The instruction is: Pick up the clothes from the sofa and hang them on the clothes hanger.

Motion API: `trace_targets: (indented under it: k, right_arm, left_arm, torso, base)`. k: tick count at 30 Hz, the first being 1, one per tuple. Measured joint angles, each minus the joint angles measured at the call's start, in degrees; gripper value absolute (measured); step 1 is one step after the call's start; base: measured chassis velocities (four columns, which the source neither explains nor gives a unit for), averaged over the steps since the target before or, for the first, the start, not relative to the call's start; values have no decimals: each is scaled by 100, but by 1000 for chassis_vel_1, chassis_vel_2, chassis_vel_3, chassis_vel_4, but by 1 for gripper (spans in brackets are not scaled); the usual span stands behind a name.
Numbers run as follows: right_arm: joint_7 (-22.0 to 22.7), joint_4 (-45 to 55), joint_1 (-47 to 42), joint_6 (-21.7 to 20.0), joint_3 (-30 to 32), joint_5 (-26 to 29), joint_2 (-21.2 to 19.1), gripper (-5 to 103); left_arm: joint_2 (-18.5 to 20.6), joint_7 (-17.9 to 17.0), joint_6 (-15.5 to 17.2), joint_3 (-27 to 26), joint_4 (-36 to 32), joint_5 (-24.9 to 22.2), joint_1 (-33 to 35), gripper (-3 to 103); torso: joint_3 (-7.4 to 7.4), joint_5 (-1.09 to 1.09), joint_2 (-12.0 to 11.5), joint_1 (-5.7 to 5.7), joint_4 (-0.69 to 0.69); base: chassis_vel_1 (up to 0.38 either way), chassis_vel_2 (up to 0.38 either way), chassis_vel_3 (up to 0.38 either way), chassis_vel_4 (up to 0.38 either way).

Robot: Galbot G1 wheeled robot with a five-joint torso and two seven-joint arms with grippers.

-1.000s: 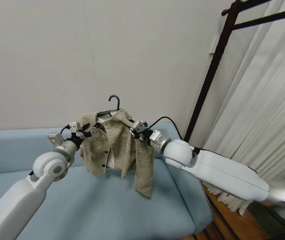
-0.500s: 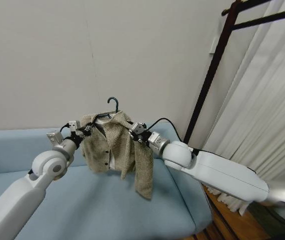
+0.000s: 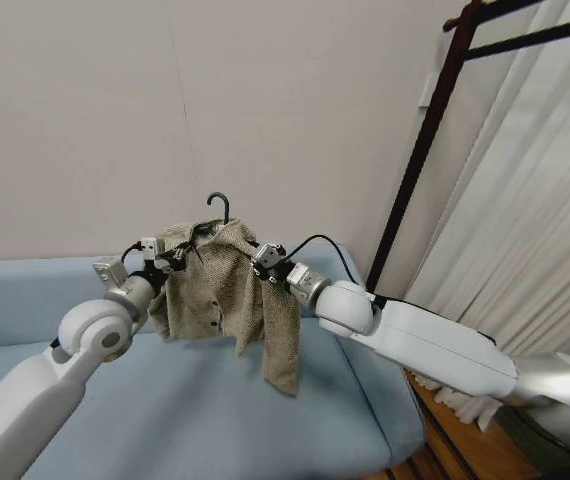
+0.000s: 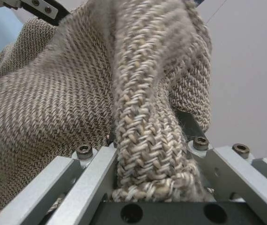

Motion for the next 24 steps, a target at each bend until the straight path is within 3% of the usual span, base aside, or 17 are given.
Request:
trace_targets:
  k: [8,12,15,18,22,24]
  right_arm:
    - [20,-99,10,-1,161,31,277,13]
    - [85,-155,19,0,344,83,410,12]
    - [103,-165,10,0,402,89,436,12]
    - [115,-190,-16,22,505,94,435,12]
    - [101,-209,-38,129,574,94,360,12]
    - [63,-233,-62,268,640,91,290,12]
  left_arm:
    - [46,55,216,24,-40,188,339,2]
    - [88,155,246,3,-34,359,515,23]
    - [107,158,249,-7,-32,373,540,28]
    - [185,177,246,-116,-88,441,697,45]
    - [312,201,172,-278,-181,508,895,55]
    - [442,203,66,-417,-248,520,1016,67]
  torso:
    - [0,-2,0,0,2]
    - [0,-1,0,0,0]
    - [0,-1,0,0,0]
    - [0,-1,0,0,0]
    - [0,-1,0,0,0]
    - [0,0,0,0,0]
  base:
    - [0,0,0,0]
    - [0,0,0,0]
    - [0,0,0,0]
    - [0,0,0,0]
    - [0,0,0,0]
    - [0,0,0,0]
